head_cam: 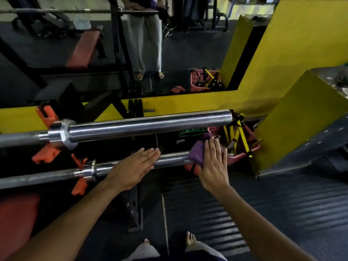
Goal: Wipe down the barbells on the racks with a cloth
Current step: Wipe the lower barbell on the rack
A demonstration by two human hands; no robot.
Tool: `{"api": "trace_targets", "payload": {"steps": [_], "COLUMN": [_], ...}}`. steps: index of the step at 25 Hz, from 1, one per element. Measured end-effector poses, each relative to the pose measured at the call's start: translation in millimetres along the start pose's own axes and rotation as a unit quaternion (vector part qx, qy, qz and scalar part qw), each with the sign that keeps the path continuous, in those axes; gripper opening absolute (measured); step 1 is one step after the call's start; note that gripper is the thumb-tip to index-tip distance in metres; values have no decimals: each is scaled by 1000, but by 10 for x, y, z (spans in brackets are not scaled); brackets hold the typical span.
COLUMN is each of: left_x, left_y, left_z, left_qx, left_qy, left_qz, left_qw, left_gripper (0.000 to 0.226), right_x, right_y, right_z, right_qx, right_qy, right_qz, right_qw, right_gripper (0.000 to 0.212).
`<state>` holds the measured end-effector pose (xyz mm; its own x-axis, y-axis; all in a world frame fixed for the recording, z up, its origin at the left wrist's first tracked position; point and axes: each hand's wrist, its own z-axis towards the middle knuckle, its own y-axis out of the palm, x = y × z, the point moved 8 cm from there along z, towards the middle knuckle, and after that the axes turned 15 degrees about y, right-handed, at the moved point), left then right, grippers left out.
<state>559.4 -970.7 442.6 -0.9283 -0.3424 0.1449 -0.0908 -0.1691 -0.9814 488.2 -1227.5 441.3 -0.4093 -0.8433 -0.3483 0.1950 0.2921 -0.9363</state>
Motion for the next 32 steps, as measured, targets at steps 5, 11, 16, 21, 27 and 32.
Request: {"api": "trace_targets", "payload": {"steps": [5, 11, 16, 21, 27, 32], "left_x": [-17, -43, -44, -10, 7, 4], "left_y": [-64, -6, -22, -65, -65, -99], "left_z": [26, 22, 32, 42, 42, 51], "left_qx": [27, 13, 9, 5, -7, -2], "left_qy": [-100, -123, -125, -126, -131, -139], "left_qz": [43, 81, 99, 118, 116, 107], "left_qw": [994, 989, 987, 985, 985, 985], "left_gripper": [55, 55, 55, 56, 59, 58], "right_x": [7, -478, -104, 27, -486, 264], "right_y": [-130, 78, 139, -37, 61, 41], "right_z": [244, 240, -181, 347, 270, 25], "right_qx": [13, -6, -14, -47, -17, -27], "right_qy": [-131, -161, -361, -385, -279, -475], "right_qz": [-74, -154, -198, -208, -190, -216], "right_qw": [989, 975, 911, 898, 941, 853], "right_gripper": [70, 72, 93, 82, 72, 104]}}
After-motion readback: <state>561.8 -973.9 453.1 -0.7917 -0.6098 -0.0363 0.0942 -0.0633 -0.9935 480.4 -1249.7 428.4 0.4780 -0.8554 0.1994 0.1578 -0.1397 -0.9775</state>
